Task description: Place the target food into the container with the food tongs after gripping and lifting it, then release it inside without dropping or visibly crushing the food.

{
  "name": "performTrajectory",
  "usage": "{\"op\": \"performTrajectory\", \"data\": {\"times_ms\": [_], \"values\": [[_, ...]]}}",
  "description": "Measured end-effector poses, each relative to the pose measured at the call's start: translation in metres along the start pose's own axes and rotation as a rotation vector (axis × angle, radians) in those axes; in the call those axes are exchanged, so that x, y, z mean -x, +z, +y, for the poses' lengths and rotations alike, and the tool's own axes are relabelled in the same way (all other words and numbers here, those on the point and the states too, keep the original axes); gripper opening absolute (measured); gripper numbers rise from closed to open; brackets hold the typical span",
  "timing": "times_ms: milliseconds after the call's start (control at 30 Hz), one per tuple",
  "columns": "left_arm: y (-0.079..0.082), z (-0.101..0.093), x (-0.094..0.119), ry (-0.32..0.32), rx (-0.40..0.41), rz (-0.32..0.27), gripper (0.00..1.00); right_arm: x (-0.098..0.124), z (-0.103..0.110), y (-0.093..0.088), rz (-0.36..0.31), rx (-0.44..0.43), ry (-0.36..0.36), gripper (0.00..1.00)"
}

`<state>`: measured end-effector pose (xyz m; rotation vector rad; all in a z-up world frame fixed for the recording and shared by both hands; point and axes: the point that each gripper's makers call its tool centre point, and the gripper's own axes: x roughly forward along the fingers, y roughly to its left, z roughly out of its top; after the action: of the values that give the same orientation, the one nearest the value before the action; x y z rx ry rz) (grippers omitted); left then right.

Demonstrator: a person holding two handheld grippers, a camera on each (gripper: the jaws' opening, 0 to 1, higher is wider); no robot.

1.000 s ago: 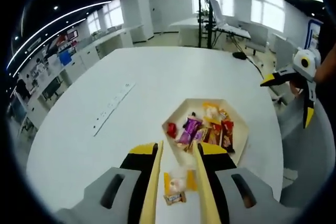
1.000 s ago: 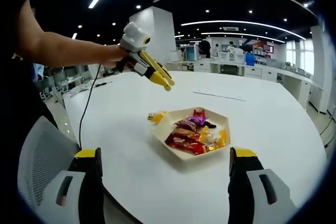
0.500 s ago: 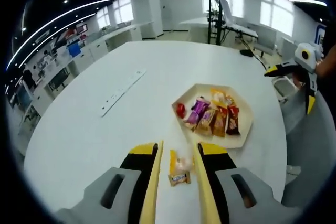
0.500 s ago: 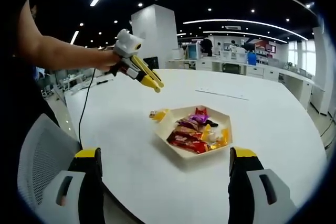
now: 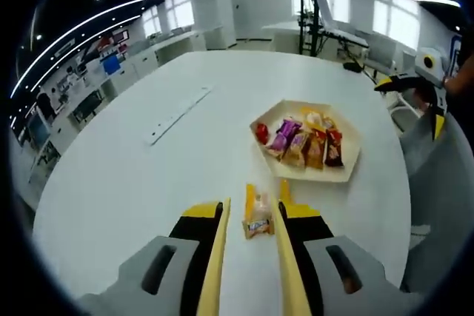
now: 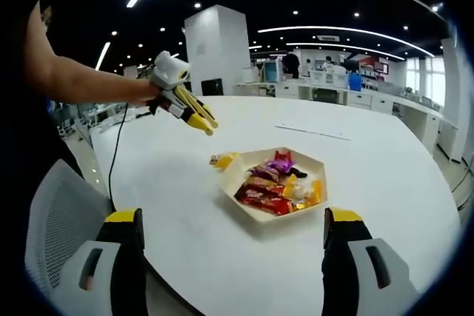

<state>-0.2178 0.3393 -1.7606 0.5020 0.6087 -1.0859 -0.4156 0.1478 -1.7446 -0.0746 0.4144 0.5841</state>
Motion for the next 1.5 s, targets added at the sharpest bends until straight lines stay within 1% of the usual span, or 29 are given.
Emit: {"op": "performTrajectory", "data": {"times_ms": [100,300,400,533,600,867,1067,1200,1333,1367,1400,1433,1500], "values": [[-0.007,0.000,-0.004,0.009,-0.008,0.002,0.27,0.000,-0.001,0.000,0.000,0.004,-0.004,0.99],[-0.020,-0.007,-0.010,0.006,-0.005,0.011,0.27,0.000,-0.002,-0.001,0.002,0.000,-0.007,0.99],[-0.026,-0.004,-0.014,0.010,0.004,0.011,0.27,0.000,-0.002,-0.001,0.003,-0.002,-0.007,0.99],[-0.030,-0.008,-0.019,0.000,0.013,0.010,0.27,0.000,-0.002,-0.002,0.008,-0.006,-0.006,0.99],[-0.033,-0.008,-0.022,0.005,0.008,0.013,0.27,0.000,-0.002,-0.002,0.009,-0.006,-0.006,0.99],[-0.043,-0.007,-0.035,0.022,0.036,0.025,0.27,0.000,-0.003,-0.004,0.018,-0.010,-0.009,0.99],[-0.054,-0.009,-0.042,0.020,0.039,0.032,0.27,0.000,-0.005,-0.004,0.016,-0.017,-0.018,0.99],[-0.050,-0.009,-0.044,0.023,0.050,0.011,0.27,0.000,-0.005,-0.004,0.019,-0.017,-0.018,0.99],[-0.051,-0.008,-0.051,0.031,0.055,0.016,0.27,0.000,-0.004,-0.005,0.025,-0.016,-0.015,0.99],[-0.052,-0.008,-0.052,0.033,0.049,0.020,0.26,0.000,-0.004,-0.006,0.026,-0.017,-0.016,0.99],[-0.050,-0.007,-0.052,0.036,0.059,0.004,0.26,0.000,-0.005,-0.006,0.026,-0.018,-0.018,0.99],[-0.052,-0.007,-0.052,0.037,0.079,0.019,0.25,0.000,-0.005,-0.006,0.025,-0.020,-0.020,0.99],[-0.051,-0.011,-0.051,0.031,0.073,0.011,0.22,0.000,-0.005,-0.006,0.025,-0.021,-0.020,0.99]]}}
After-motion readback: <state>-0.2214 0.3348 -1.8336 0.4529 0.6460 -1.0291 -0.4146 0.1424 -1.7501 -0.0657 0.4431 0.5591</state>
